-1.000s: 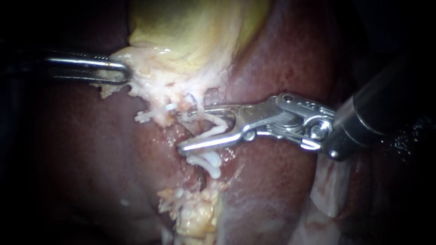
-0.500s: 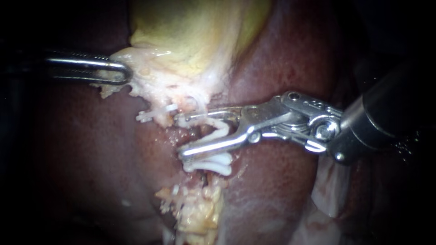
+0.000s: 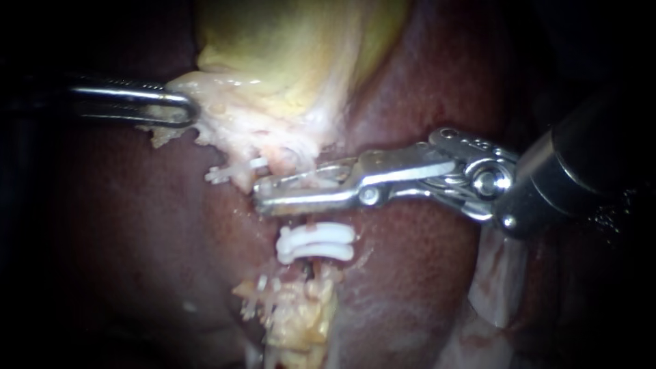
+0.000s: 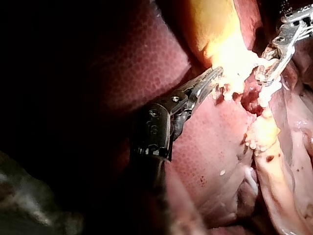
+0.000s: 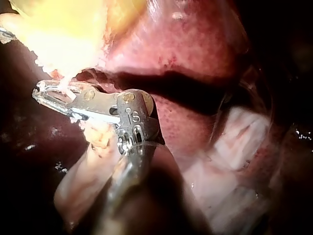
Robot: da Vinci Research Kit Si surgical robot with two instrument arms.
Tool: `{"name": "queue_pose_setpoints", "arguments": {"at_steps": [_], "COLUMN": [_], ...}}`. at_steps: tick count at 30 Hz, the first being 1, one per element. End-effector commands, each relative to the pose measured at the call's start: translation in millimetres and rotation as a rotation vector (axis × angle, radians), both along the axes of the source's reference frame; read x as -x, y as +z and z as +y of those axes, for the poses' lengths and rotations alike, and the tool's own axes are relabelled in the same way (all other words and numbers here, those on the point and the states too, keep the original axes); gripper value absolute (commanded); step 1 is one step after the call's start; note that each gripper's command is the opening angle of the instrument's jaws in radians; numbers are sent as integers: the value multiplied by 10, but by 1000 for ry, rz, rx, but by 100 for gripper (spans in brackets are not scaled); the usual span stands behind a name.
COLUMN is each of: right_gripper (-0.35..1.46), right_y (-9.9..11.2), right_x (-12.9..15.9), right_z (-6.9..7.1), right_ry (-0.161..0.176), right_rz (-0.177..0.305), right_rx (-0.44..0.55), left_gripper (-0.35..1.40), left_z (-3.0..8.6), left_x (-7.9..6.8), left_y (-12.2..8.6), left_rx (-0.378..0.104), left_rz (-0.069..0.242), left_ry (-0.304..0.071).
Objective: Clipping third clip right tube
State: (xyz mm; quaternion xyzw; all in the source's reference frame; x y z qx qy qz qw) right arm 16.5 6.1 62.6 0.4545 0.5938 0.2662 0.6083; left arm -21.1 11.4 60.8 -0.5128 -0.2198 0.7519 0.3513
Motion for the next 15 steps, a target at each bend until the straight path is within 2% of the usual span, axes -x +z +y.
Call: {"name": "queue_pose_setpoints", "arguments": {"at_steps": [1,5,15], "right_gripper": [-35,-35,-35], "right_y": [1,2,9], "right_x": [0,0,-3], "right_z": [-1,-1,-3], "right_ry": [5,-6,-4], "right_rz": [-10,-30,-32], "right_rx": [6,13,17], "left_gripper": [-35,-35,-35], "left_z": [0,0,0], "left_x": [0,0,0], "left_y": [0,0,0], "left_rx": [0,0,0], "left_rz": [0,0,0], "left_ry": [0,0,0]}}
